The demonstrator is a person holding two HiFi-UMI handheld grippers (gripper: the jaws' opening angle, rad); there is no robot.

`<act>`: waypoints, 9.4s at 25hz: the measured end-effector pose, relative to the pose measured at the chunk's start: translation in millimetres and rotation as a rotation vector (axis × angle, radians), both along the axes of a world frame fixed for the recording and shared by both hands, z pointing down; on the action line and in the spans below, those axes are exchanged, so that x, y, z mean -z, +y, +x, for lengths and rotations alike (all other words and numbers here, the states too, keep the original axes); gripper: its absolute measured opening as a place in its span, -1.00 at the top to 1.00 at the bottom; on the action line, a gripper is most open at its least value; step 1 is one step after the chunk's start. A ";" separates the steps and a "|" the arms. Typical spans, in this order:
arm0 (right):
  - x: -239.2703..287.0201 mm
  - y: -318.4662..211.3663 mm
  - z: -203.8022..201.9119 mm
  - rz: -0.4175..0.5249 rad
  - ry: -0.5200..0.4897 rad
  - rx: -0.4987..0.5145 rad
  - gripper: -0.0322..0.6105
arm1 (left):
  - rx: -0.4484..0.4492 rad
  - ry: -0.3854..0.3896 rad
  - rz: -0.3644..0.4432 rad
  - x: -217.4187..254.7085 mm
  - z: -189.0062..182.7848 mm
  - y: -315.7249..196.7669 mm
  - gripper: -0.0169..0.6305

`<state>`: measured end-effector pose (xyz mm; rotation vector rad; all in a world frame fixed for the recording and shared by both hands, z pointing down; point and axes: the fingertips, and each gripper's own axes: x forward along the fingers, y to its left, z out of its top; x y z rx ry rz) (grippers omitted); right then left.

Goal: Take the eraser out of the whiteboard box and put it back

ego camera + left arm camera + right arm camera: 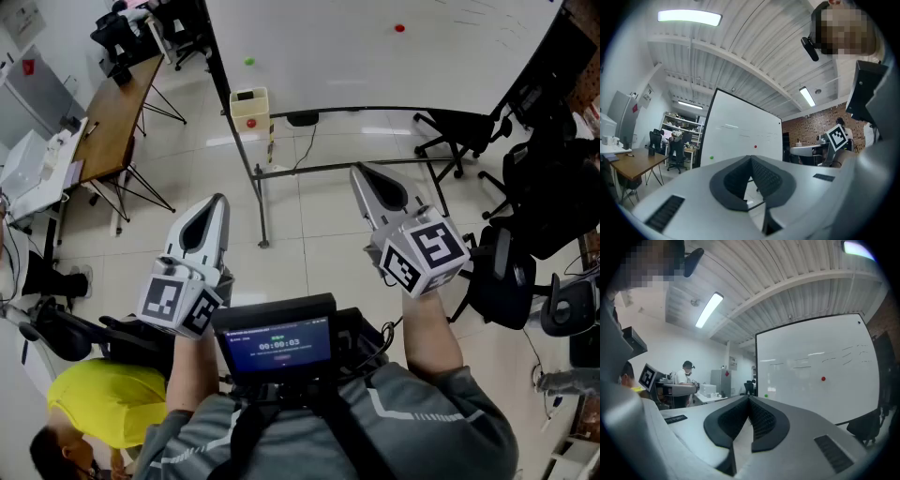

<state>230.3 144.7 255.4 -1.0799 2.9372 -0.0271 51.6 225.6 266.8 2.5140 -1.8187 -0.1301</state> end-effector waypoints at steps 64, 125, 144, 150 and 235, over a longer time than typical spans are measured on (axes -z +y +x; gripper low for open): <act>-34.6 -350.5 -180.1 -0.052 -0.048 0.148 0.80 | 0.100 -0.052 -0.040 -10.9 -151.9 -361.6 0.85; -235.5 -504.1 -399.9 -0.489 0.309 -0.269 -0.10 | -0.003 0.042 -0.249 -161.2 -367.8 -514.7 0.85; -265.8 -508.0 -405.3 -0.577 0.357 -0.352 0.01 | -0.066 0.057 -0.263 -165.6 -371.7 -521.2 0.85; -265.7 -510.2 -407.3 -0.575 0.368 -0.370 0.01 | -0.074 0.055 -0.266 -169.6 -376.8 -523.5 0.85; -57.8 -436.8 -338.0 -0.176 0.031 -0.132 0.05 | -0.046 -0.038 -0.047 -44.9 -298.2 -477.1 0.85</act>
